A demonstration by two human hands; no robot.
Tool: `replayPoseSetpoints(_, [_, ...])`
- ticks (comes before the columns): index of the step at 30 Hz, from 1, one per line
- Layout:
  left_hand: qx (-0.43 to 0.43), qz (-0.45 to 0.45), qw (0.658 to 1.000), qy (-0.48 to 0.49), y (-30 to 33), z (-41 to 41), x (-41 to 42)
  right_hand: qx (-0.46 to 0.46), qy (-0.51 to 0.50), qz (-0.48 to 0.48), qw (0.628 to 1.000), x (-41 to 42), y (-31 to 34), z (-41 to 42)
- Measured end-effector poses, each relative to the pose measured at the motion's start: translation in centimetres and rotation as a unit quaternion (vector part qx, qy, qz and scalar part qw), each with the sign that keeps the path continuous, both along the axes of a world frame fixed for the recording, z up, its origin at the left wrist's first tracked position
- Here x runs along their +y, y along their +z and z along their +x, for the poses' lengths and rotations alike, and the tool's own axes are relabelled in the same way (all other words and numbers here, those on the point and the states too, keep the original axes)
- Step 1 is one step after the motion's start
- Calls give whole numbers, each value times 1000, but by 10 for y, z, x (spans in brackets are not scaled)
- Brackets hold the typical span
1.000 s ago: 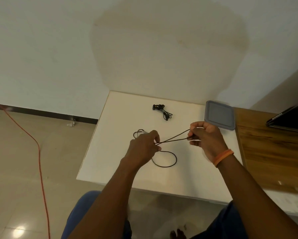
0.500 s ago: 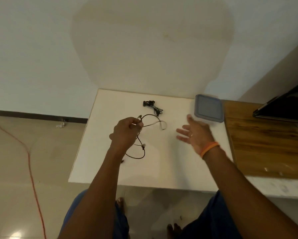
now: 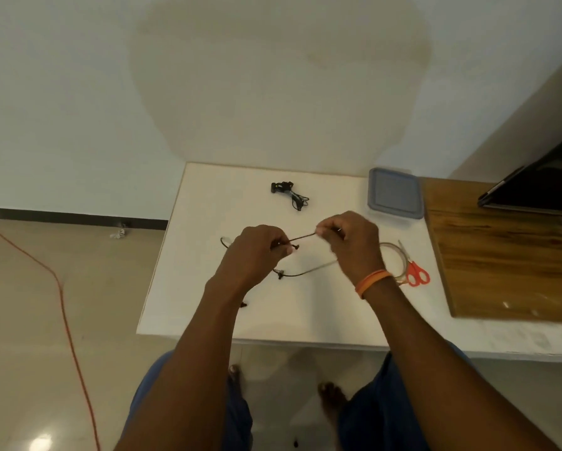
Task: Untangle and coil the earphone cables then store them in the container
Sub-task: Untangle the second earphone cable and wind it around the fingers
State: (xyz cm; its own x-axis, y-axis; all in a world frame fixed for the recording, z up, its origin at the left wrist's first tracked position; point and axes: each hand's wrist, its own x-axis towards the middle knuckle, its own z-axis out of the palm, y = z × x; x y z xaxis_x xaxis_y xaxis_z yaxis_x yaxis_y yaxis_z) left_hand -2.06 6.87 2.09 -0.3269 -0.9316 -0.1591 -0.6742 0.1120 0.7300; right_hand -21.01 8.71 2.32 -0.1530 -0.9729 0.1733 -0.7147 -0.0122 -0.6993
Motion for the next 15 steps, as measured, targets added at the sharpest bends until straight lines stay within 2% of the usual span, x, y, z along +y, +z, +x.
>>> replayPoseSetpoints(3, [-163,-17,986,28,-2,8,-6,55,-55,-42,996,-28,3,-19])
replayPoseSetpoints(5, [-187,-19,980,58,-3,13,-13,43,-90,-33,994,-38,1,-37])
replayPoseSetpoints(8, [-59,37,995,65,-2,9,-23,11,-115,85,990,-40,-11,-49])
replayPoseSetpoints(10, [5,49,998,39,4,-5,-23,-3,-63,134,989,-38,-11,-38])
replayPoseSetpoints(12, [36,35,999,15,8,-18,-22,-141,18,164,976,-37,2,-19])
replayPoseSetpoints(13, [42,17,999,10,9,-21,-23,-218,58,199,954,-36,7,-10])
replayPoseSetpoints(14, [51,0,999,14,9,-21,-23,-262,97,227,933,-34,11,-2])
replayPoseSetpoints(15, [58,-13,998,22,8,-20,-25,-245,132,232,932,-32,13,3])
